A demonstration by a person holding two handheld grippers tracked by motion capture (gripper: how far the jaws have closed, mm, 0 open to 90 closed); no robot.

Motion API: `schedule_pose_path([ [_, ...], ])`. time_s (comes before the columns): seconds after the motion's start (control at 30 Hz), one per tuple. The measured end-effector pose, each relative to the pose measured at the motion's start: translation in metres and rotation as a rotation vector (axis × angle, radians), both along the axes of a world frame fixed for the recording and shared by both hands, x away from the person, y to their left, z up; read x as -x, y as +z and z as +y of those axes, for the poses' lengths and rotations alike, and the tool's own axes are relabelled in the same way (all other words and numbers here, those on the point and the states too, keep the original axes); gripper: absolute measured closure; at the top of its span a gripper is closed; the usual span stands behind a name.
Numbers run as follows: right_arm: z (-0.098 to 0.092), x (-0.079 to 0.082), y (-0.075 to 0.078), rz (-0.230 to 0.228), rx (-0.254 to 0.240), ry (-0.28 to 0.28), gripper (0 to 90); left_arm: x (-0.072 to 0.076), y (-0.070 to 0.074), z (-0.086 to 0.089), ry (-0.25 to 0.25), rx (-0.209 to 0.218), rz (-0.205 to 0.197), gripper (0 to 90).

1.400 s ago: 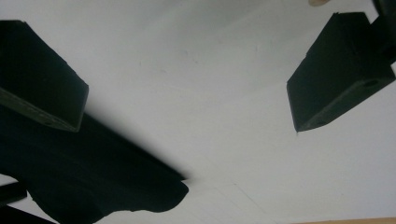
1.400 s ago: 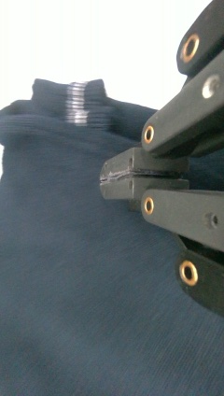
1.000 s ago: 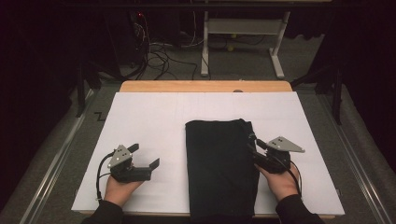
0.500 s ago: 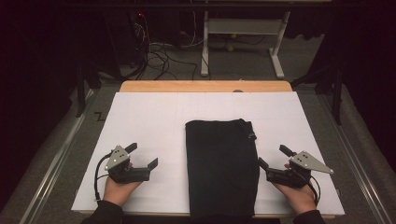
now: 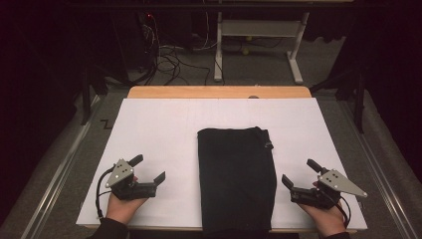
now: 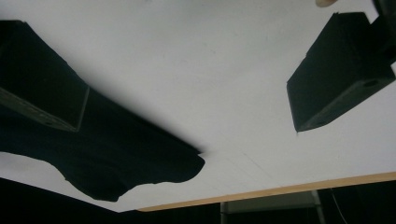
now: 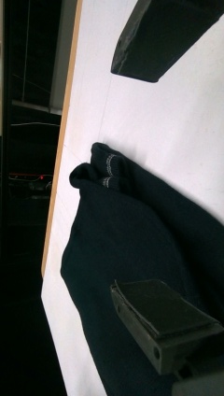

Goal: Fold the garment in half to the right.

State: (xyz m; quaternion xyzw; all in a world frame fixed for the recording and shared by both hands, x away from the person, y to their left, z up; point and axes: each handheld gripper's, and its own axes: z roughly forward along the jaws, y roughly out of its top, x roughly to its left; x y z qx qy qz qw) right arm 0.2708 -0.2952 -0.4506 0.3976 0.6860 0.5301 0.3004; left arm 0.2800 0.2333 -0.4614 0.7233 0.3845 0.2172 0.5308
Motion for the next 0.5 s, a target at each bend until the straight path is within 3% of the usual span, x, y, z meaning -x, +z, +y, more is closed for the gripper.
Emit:
schedule_pose_path([
  [0.17, 0.0003, 0.0041, -0.0012, -0.005, 0.011, 0.015, 0.1, -0.0004, 0.0015, 0.0032, 0.006, 0.019, -0.002, 0.0],
  [0.5, -0.0041, 0.0070, -0.0006, -0.013, 0.001, 0.002, 0.1, 0.0002, 0.0031, 0.0020, 0.001, 0.017, -0.005, 0.0],
])
